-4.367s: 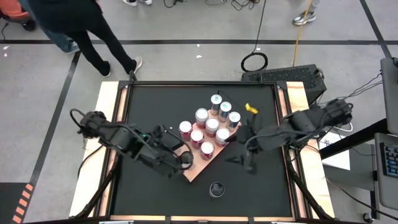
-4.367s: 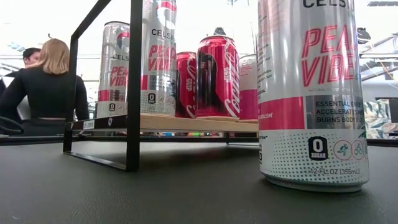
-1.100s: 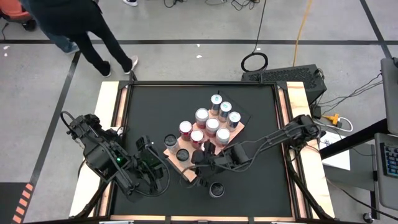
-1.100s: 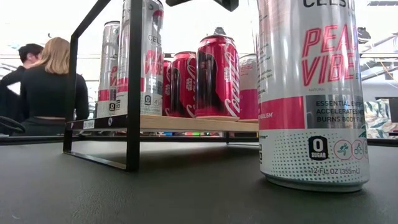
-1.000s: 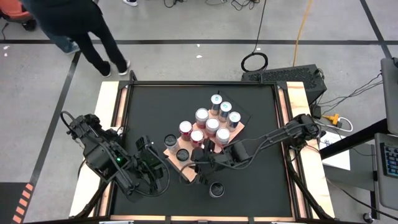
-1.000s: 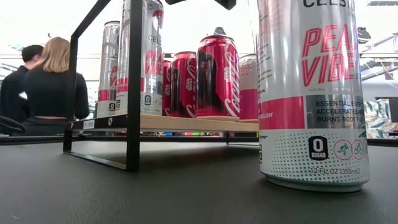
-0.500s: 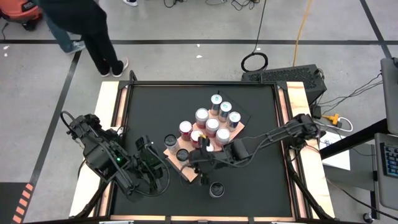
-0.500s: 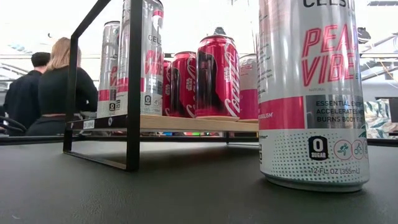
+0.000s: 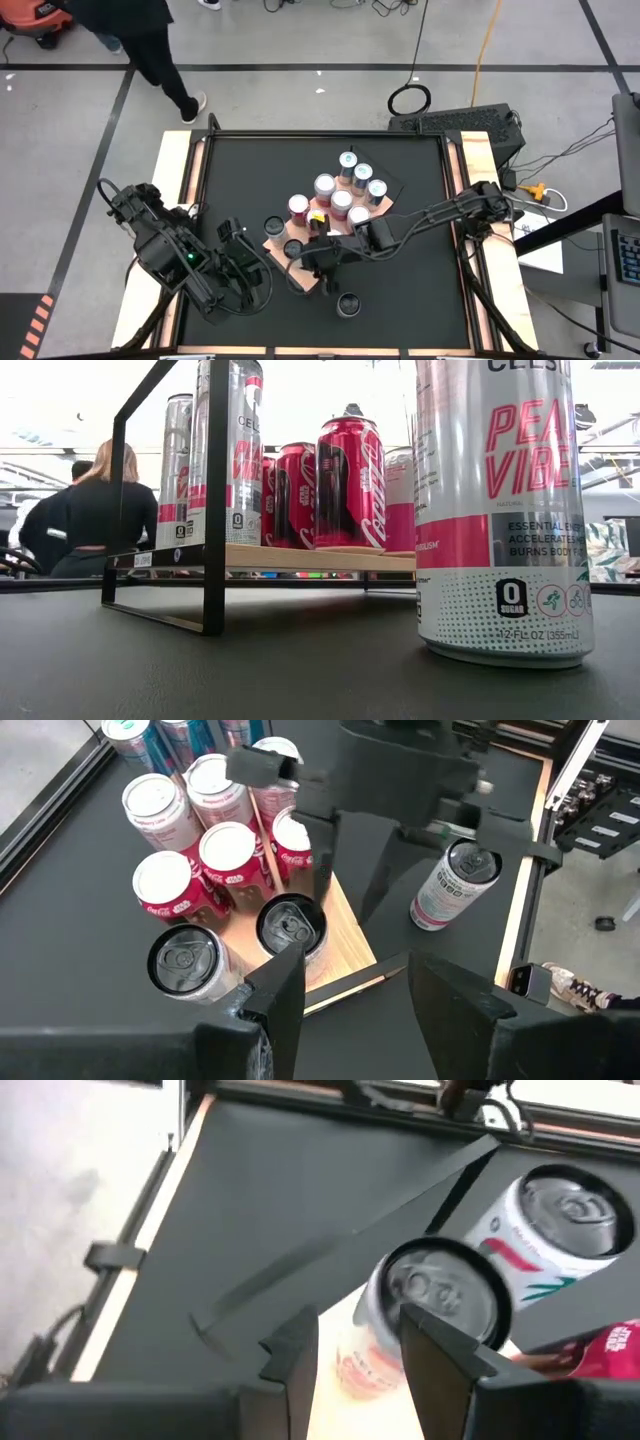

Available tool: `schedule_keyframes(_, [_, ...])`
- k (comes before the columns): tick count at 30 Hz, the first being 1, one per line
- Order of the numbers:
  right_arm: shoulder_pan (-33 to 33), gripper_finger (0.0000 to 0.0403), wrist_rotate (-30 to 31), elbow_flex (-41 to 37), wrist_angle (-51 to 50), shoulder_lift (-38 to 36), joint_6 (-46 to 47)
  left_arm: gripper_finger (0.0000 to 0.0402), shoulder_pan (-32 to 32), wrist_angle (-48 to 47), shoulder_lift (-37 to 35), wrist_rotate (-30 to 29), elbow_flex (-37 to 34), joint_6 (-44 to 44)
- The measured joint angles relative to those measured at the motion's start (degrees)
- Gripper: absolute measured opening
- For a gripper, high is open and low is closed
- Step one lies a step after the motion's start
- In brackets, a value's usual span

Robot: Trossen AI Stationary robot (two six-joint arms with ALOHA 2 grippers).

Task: Place canned beverage on shelf
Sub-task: Put the right white pink soda can on the shelf aligned with the other white pink soda can

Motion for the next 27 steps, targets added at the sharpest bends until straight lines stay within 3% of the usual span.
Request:
schedule_keyframes(14, [0.5, 0.0118, 2.7, 0.0, -0.5, 0.9, -3.7, 0.0173, 0.0, 0.0, 0.0, -0.3, 0.0, -0.1])
schedule_keyframes(27, [0.4, 0.0118, 4.9, 0.0, -0.3, 1.3, 0.0, 0.0173, 0.0, 0.0, 0.0, -0.5, 0.0, -0.1])
